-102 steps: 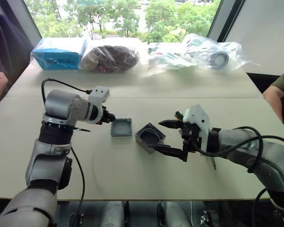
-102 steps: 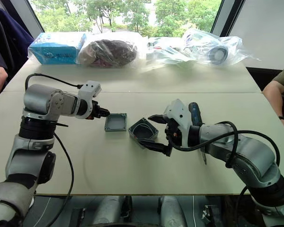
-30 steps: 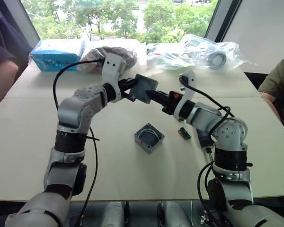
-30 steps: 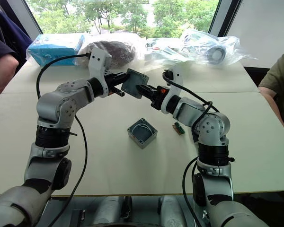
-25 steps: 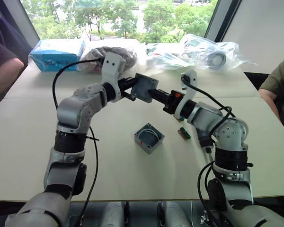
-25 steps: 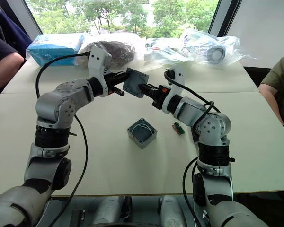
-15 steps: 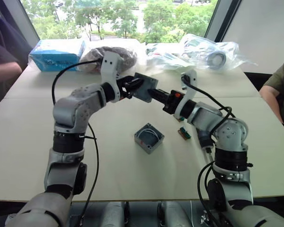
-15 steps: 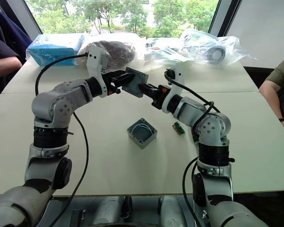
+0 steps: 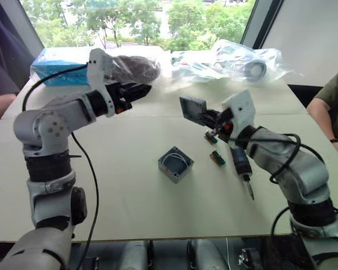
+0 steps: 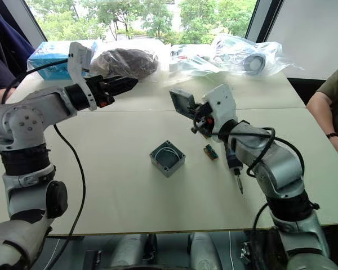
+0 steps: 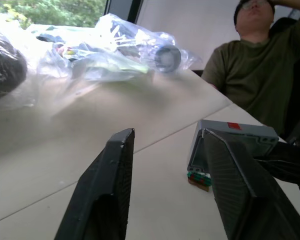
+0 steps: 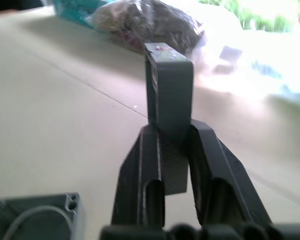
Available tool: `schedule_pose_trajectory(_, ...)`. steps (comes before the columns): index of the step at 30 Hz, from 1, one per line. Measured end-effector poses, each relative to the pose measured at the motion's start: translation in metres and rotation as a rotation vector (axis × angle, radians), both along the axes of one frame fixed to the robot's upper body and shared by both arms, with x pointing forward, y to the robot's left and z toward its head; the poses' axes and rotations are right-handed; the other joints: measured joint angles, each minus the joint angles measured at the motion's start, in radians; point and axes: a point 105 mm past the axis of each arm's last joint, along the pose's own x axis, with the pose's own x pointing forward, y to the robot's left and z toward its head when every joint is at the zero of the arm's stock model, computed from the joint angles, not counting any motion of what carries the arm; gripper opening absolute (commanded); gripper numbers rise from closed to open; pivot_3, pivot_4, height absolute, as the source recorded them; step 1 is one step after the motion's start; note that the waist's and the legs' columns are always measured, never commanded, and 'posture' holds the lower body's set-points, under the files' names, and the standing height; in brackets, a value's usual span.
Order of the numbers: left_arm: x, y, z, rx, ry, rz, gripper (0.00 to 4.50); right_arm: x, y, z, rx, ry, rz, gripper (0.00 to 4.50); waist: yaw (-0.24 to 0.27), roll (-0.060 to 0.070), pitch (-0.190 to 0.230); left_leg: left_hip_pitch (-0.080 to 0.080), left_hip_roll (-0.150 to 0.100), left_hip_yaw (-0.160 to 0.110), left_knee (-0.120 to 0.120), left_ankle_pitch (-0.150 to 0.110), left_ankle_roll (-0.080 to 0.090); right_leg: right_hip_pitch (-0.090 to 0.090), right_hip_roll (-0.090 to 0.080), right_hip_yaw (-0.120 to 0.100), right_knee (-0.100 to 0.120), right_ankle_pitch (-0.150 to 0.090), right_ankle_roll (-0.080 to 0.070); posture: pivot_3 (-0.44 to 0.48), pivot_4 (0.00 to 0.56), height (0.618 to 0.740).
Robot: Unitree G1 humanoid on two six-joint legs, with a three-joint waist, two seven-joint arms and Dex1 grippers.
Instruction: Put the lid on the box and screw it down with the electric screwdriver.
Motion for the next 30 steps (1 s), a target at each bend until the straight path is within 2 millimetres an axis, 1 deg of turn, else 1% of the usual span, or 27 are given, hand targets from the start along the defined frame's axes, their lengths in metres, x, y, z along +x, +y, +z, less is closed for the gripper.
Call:
schedule_pose_trajectory(1,0.001,-0.004,-0.004,0.010,0.009,-0.023,0.35,-0.004,0.000,-0.006,-0.059,-0.037,0.007,0.14,0.001,0.000,0.000,0.000,0.000,0.000,0.000,0.000,0.000,0.000,0.000,0.000,0.000,0.000,0.000,0.000,0.150,0.740)
schedule_pose_trajectory(2,0.001,-0.007,-0.006,0.020,0.015,-0.047,0.10,-0.008,0.000,-0.013,-0.121,-0.079,0.010,0.14,0.002,0.000,0.000,0.000,0.000,0.000,0.000,0.000,0.000,0.000,0.000,0.000,0.000,0.000,0.000,0.000,0.150,0.740)
schedule_pose_trajectory(4,0.001,-0.014,-0.011,0.044,0.022,-0.100,0.05,-0.016,-0.005,-0.031,-0.311,-0.187,0.018,0.14,0.003,-0.001,0.000,0.000,-0.001,0.001,0.000,0.000,0.000,0.000,0.000,0.000,0.000,0.000,0.000,0.000,0.150,0.740)
schedule_pose_trajectory(5,0.001,-0.018,-0.012,0.052,0.027,-0.131,0.05,-0.022,-0.003,-0.038,-0.393,-0.250,0.042,0.14,0.001,-0.001,0.000,0.000,-0.001,0.001,0.000,0.000,0.000,0.000,0.000,0.000,0.000,0.000,0.000,0.000,0.150,0.740)
schedule_pose_trajectory(9,-0.002,-0.038,-0.016,0.116,0.032,-0.259,0.05,-0.038,0.013,-0.051,-0.562,-0.466,0.133,0.14,-0.001,-0.001,0.001,0.001,0.000,0.000,0.000,0.001,-0.002,0.000,0.000,0.000,0.000,-0.001,0.002,0.000,0.150,0.740)
schedule_pose_trajectory(10,-0.004,-0.043,-0.022,0.147,0.038,-0.298,0.05,-0.042,0.016,-0.058,-0.623,-0.522,0.156,0.14,-0.002,-0.001,0.001,0.001,0.000,0.001,0.000,0.001,-0.002,0.000,0.000,0.000,0.000,-0.001,0.002,0.000,0.150,0.740)
schedule_pose_trajectory(12,-0.007,-0.046,-0.033,0.211,0.050,-0.352,0.05,-0.045,0.017,-0.069,-0.690,-0.567,0.177,0.14,-0.001,-0.001,0.001,0.001,0.000,0.001,0.000,0.001,-0.002,0.000,0.000,0.000,0.000,-0.001,0.002,0.000,0.150,0.740)
schedule_pose_trajectory(14,-0.011,-0.047,-0.047,0.302,0.051,-0.403,0.05,-0.047,0.019,-0.077,-0.737,-0.614,0.190,0.14,-0.001,-0.001,0.001,0.001,0.000,0.001,0.001,0.001,-0.002,0.000,0.001,0.000,0.001,-0.001,0.002,0.000,0.150,0.740)
schedule_pose_trajectory(17,-0.009,-0.048,-0.061,0.358,0.061,-0.434,0.05,-0.049,0.024,-0.080,-0.765,-0.666,0.194,0.14,0.002,-0.001,0.001,0.001,0.000,0.001,0.001,0.001,-0.003,0.000,0.001,0.000,0.001,-0.001,0.002,0.000,0.150,0.740)
schedule_pose_trajectory(19,-0.008,-0.047,-0.066,0.385,0.055,-0.443,0.05,-0.049,0.027,-0.082,-0.786,-0.692,0.192,0.14,0.003,-0.001,0.001,0.001,0.000,0.001,0.002,0.001,-0.002,0.001,0.001,0.000,0.001,-0.001,0.002,0.000,0.150,0.740)
schedule_pose_trajectory(22,-0.010,-0.049,-0.073,0.418,0.050,-0.478,0.05,-0.049,0.030,-0.086,-0.804,-0.715,0.187,0.14,0.004,-0.001,0.001,0.001,0.000,0.001,0.002,0.001,-0.002,0.001,0.000,0.000,0.001,-0.001,0.002,0.000,0.150,0.740)
schedule_pose_trajectory(30,-0.014,-0.056,-0.088,0.465,0.040,-0.527,0.05,-0.054,0.036,-0.093,-0.814,-0.734,0.188,0.14,0.002,-0.001,0.001,0.001,0.000,0.000,0.002,0.001,-0.002,0.001,0.001,0.000,0.001,-0.001,0.002,0.000,0.150,0.740)
